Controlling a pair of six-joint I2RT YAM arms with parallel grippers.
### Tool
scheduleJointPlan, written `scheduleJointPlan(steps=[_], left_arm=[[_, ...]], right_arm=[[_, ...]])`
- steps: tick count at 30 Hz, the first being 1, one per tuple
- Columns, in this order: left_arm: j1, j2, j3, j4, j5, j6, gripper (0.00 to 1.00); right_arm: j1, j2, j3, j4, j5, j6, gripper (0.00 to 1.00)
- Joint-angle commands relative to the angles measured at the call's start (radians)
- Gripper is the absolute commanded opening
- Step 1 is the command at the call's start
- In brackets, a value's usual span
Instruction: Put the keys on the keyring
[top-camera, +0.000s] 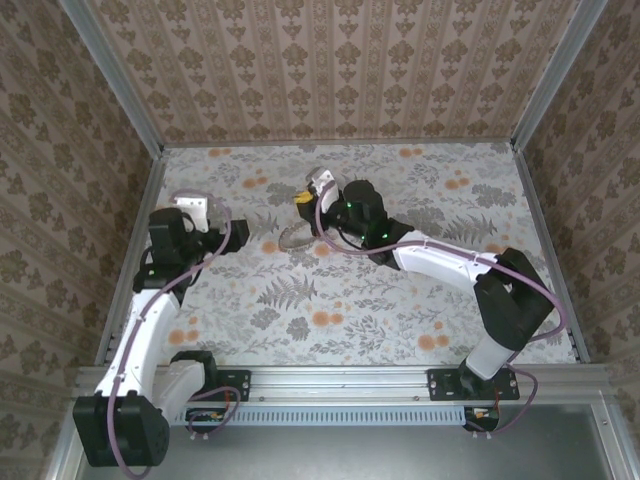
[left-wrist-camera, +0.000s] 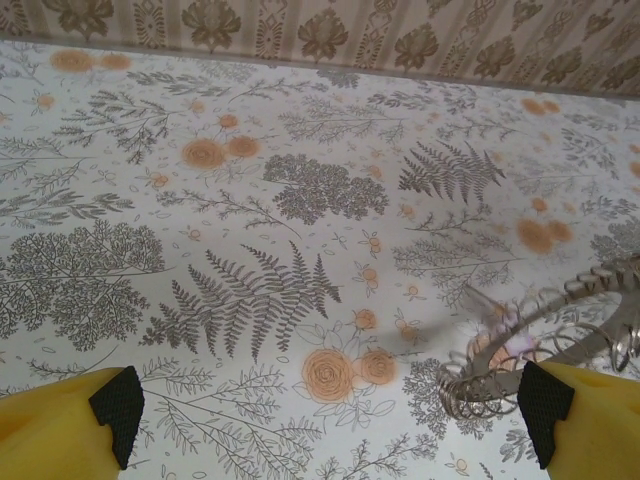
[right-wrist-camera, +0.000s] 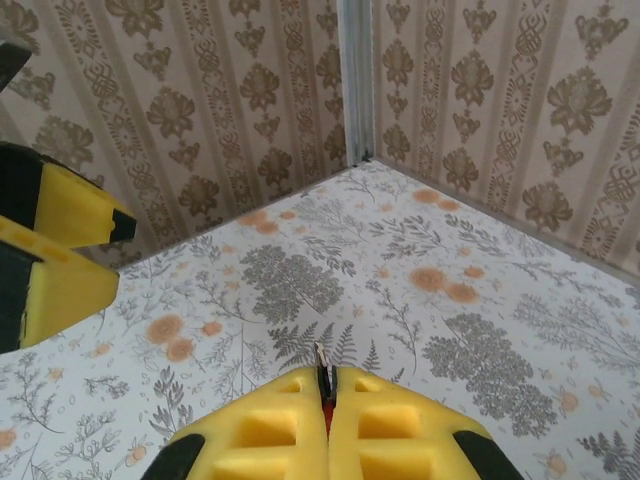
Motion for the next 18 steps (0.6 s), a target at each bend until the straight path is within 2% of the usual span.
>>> scheduleJointPlan(steps=[1, 8, 18], left_arm=[[0.005, -0.022, -0.034, 0.032, 0.01, 0.012, 1.0], [0.006, 0.028, -0.028, 0.026, 0.077, -0.006, 1.0], [0.005, 0.015, -0.067, 0.067, 0.051, 0.003, 1.0]], right_arm=[[-0.024, 0.016, 0.043, 0.08, -0.058, 0.028, 0.0], [-0.045, 0.04, -0.008, 0.137, -0.07, 0.084, 0.0], [-0.122, -0.035, -0.199, 0.179, 0.109, 0.238, 0.0]])
